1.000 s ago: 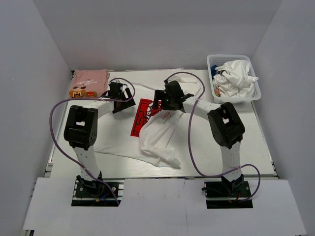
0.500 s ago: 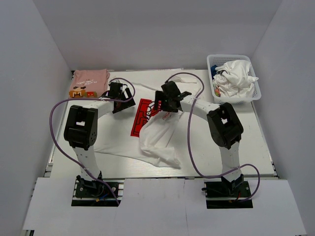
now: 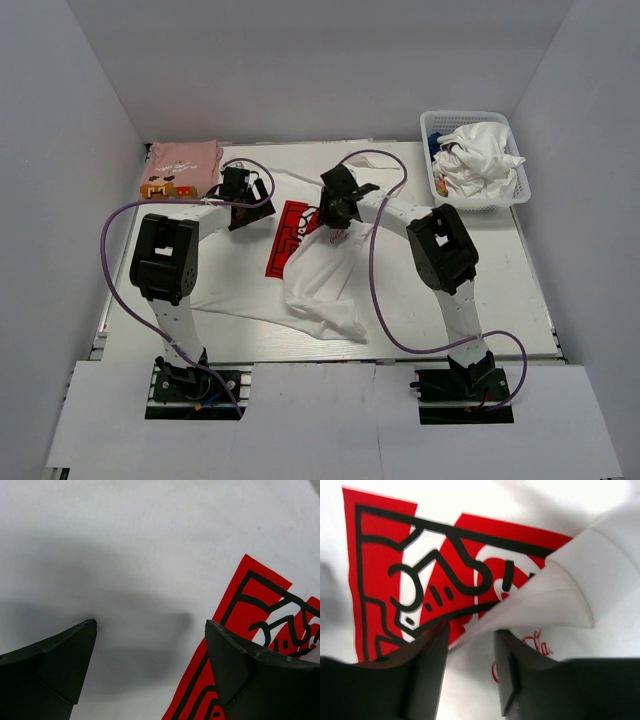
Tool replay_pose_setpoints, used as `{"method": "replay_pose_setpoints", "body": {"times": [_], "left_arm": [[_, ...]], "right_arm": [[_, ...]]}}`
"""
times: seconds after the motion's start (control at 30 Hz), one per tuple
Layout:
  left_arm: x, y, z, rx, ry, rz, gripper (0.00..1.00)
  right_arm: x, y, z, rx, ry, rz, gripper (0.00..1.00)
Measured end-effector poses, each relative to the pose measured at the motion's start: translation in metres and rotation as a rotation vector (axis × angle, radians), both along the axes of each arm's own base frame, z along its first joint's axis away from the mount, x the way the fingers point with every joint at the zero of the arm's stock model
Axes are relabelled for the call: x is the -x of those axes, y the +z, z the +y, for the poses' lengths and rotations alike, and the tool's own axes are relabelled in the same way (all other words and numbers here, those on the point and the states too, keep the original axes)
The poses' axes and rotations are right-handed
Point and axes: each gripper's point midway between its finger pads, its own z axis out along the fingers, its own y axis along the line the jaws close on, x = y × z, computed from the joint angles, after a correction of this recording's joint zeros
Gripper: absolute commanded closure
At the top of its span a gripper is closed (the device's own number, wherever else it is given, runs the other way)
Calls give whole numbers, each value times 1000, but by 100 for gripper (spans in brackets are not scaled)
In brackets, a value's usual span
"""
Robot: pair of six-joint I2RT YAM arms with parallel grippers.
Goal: Fold and stack the t-shirts
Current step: Flatten out the tshirt
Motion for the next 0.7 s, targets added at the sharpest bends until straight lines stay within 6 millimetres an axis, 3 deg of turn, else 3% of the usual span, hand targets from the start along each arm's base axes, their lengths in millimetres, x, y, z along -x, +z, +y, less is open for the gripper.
{"method": "replay_pose_setpoints", "body": {"times": [0.07, 0.1, 0.13, 0.3, 0.4, 0.57, 0.7], "left_arm": [[0, 0, 1, -2, 2, -1, 0], [0, 0, 1, -5, 5, -2, 0], [-1, 0, 2, -7, 7, -2, 0], [-5, -1, 6, -24, 35, -4, 0], [-10, -2, 8, -35, 55, -5, 0], [-13, -2, 12, -47, 82, -9, 0], [-13, -2, 14, -52, 92, -10, 0]], "right_arm": [[-4, -1, 2, 3, -9, 0, 75], [-6, -2, 2, 6, -20, 0, 93], [-8, -2, 1, 10, -30, 0, 100], [-6, -4, -11, 58, -73, 5, 100], [4, 0, -30, 99, -92, 10, 100], [29, 25, -86, 158, -147, 26, 100], [51, 37, -157, 216, -257, 50, 100]]}}
